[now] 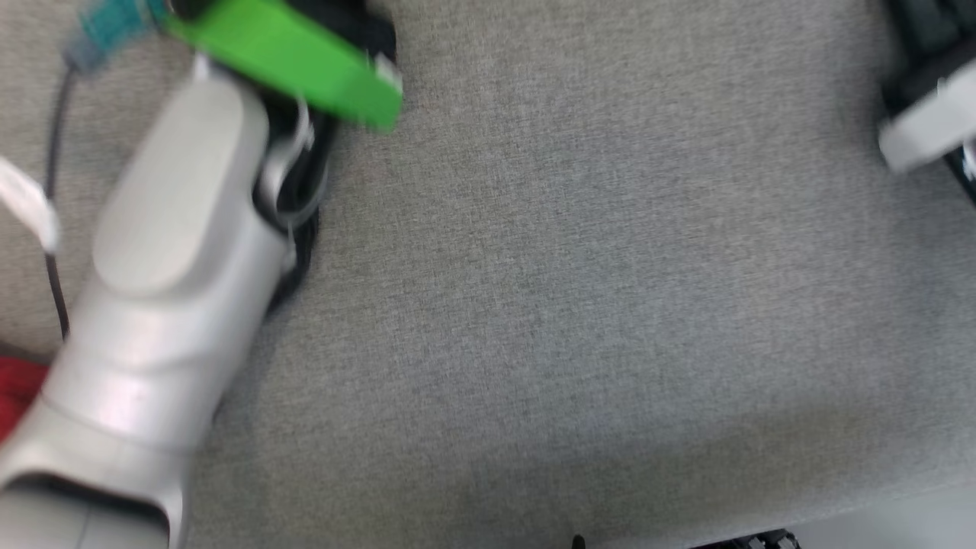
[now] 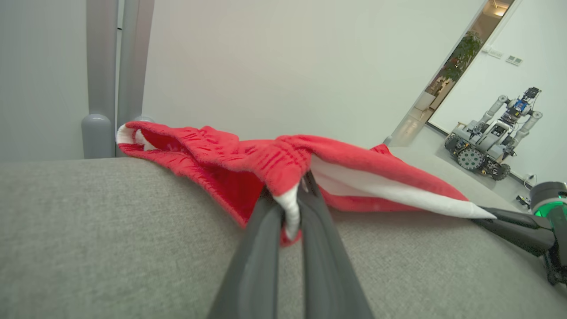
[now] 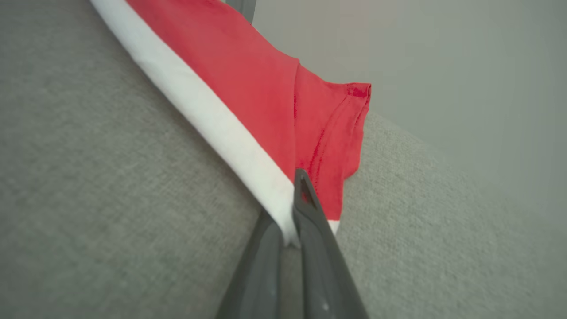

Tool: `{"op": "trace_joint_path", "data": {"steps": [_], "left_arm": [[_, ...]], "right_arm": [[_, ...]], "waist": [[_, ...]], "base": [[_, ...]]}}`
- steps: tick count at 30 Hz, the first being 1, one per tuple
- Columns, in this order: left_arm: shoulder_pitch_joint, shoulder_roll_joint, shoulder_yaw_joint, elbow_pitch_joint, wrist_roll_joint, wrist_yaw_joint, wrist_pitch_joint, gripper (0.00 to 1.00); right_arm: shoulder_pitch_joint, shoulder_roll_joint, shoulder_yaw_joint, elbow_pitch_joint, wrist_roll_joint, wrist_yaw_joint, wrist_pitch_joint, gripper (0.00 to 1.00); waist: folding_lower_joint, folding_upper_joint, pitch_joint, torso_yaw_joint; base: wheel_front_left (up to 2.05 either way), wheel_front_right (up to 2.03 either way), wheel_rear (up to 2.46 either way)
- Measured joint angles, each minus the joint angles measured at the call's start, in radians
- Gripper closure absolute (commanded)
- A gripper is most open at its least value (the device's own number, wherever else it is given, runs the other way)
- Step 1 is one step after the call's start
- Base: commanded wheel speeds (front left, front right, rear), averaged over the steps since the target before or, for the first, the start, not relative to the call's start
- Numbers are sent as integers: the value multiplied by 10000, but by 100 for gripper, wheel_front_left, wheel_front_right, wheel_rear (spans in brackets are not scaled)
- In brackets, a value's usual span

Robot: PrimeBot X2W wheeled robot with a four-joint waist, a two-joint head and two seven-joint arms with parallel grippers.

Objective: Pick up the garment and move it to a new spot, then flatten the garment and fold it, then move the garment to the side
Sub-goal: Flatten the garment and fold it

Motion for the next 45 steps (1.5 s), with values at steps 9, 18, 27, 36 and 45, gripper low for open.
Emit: {"op": "trace_joint_path", "data": {"steps": [9,18,27,36,45], "left_arm": [[5971,546,-282,-2178,-297,495,-44,100],[11234,838,-970,-4238,-1185,2128,391,100],[11742,1275,-767,-5917,-1465,2794,1154,100],[9202,213,-671,-6418,-2270,2462,2314,100],[7486,-713,-608,-5854,-2598,2199,2594,100]], "right_arm": [[4601,-1095,493,-1434,658,-8,-8,100],[9294,-2086,-543,-3267,1131,17,759,100],[10864,-2571,-2288,-5802,1459,13,2374,100],[7409,-4263,-1446,-6287,2571,4,4071,100],[3330,-4778,470,-5405,3910,2,5672,100]], "waist": [[-1,0,-2231,223],[0,0,-4643,427],[-1,0,-5895,886],[0,0,-5048,1208],[0,0,-3923,2492]], "base": [[0,0,0],[0,0,0],[0,0,0],[0,0,0],[0,0,0]]}}
